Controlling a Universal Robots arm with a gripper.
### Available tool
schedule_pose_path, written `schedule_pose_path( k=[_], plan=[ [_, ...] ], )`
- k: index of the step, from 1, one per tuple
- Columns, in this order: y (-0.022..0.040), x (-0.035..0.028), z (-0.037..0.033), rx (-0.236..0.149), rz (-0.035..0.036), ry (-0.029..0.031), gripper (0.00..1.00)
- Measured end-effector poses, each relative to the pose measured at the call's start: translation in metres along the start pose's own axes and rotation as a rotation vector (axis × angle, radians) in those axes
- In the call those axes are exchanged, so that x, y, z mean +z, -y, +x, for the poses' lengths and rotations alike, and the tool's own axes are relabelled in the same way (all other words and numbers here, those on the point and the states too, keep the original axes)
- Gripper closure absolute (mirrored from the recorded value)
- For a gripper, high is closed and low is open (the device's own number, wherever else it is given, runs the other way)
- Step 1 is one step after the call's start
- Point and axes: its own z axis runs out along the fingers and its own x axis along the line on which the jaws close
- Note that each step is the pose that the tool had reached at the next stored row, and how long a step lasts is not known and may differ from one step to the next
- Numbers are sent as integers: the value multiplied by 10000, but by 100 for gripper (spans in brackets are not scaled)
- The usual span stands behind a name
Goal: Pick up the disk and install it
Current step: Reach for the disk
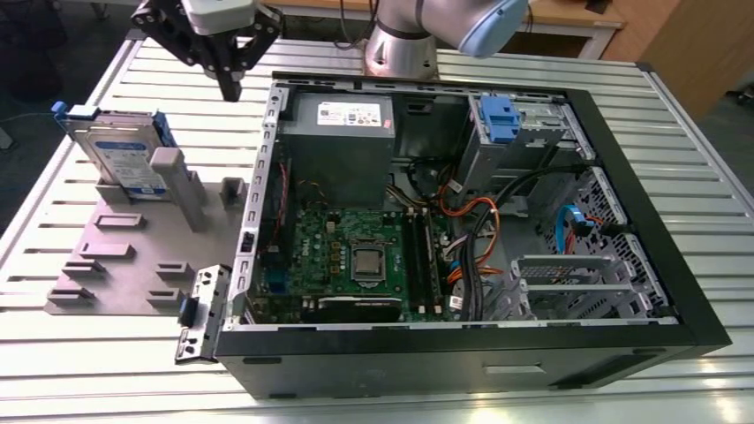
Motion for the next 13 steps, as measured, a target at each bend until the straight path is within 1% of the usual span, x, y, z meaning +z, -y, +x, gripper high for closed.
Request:
schedule_pose_path(
  k=[7,13],
  plan=[
    [9,13,286,1,0,0,89],
    [-15,24,517,7,0,0,89]
  ],
)
